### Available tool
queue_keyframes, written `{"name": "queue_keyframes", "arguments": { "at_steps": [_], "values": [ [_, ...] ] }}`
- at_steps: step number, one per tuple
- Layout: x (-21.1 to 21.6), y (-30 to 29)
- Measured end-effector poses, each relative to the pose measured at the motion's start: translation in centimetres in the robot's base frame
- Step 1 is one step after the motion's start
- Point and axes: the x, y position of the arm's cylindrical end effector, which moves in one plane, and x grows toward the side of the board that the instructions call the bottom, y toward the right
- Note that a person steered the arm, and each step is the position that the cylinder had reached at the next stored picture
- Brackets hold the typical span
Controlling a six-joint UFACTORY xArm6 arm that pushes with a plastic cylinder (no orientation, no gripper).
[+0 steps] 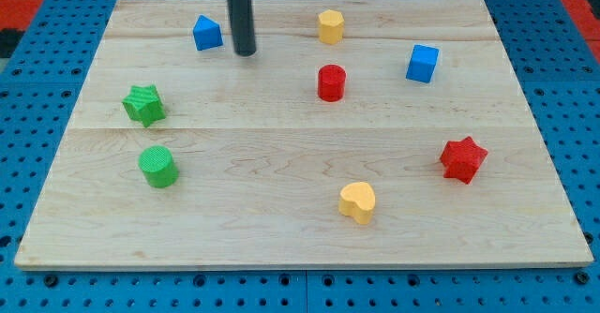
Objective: Point your arm towards green circle
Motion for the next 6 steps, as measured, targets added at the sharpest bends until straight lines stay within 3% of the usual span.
{"name": "queue_keyframes", "arguments": {
  "at_steps": [1,2,4,5,6],
  "values": [
    [4.3,-2.1],
    [7.7,1.5],
    [16.3,2.5],
    [19.4,2.1],
    [19.6,-2.1]
  ]
}}
